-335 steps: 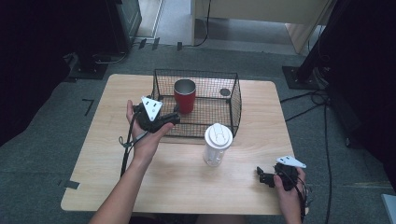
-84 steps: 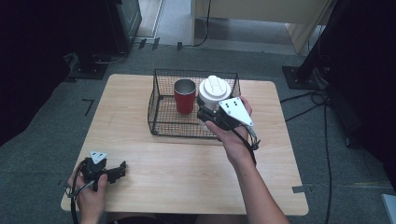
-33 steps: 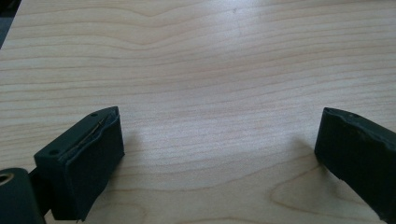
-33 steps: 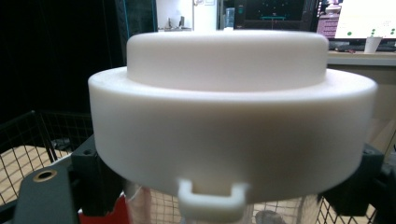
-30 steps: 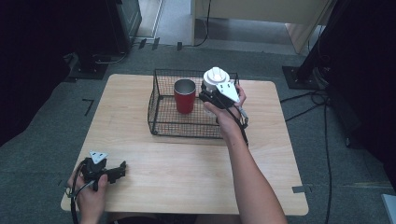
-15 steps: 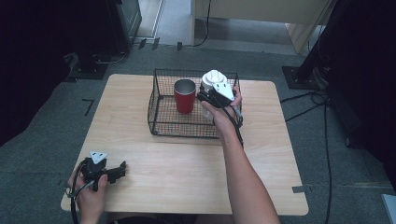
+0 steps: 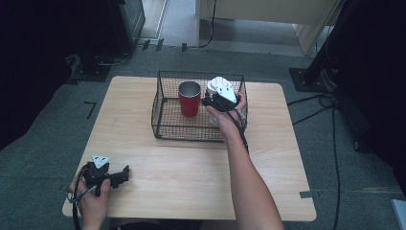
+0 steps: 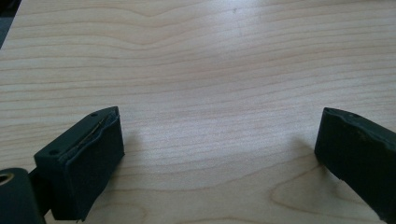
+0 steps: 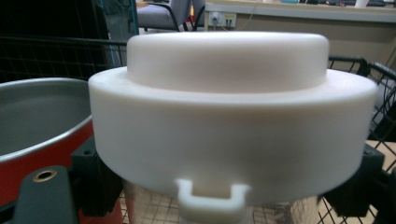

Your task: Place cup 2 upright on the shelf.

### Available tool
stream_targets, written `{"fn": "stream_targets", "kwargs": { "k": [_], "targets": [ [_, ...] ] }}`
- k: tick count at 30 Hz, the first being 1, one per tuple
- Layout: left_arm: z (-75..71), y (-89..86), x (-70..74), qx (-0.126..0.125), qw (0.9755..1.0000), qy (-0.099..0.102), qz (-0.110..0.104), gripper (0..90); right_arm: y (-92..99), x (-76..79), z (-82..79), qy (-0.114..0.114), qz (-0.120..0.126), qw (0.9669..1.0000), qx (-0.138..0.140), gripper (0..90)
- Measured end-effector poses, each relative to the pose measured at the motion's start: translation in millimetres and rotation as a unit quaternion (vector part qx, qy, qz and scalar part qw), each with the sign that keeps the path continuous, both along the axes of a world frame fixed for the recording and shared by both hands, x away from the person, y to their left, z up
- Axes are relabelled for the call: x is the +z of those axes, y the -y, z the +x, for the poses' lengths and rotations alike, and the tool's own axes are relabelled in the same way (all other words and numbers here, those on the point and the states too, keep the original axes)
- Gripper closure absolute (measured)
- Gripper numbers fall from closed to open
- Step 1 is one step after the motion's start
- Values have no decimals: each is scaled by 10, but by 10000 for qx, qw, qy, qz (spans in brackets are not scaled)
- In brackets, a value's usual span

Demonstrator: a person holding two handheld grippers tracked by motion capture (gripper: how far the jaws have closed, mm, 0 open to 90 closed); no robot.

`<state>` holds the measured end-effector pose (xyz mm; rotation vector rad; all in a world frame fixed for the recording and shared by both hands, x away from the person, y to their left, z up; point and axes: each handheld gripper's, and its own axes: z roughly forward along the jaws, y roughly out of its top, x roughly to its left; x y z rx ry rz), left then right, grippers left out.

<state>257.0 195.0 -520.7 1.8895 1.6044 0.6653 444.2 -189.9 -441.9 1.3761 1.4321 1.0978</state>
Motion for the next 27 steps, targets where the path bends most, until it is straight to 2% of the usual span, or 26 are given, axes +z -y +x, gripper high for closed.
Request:
{"fn": "stream_targets", "kwargs": {
  "k": [6,10,15,18,24,27],
  "targets": [
    [0,1,0,2,10000,1,-4,19,9,-2,0,0,146,9999,69,155],
    [0,0,0,1,10000,-1,-1,19,17,2,4,107,330,9992,179,155],
    [0,0,0,1,10000,1,-3,19,9,-46,17,171,164,9995,196,155],
    [0,0,0,0,10000,-1,-1,19,20,-34,17,91,233,9996,160,155],
    [0,0,0,0,10000,-2,-1,18,18,2,-26,-137,282,9992,260,141],
    [0,0,0,1,10000,-1,-1,19,-3,12,-39,-133,189,9994,244,139]
  ]
}}
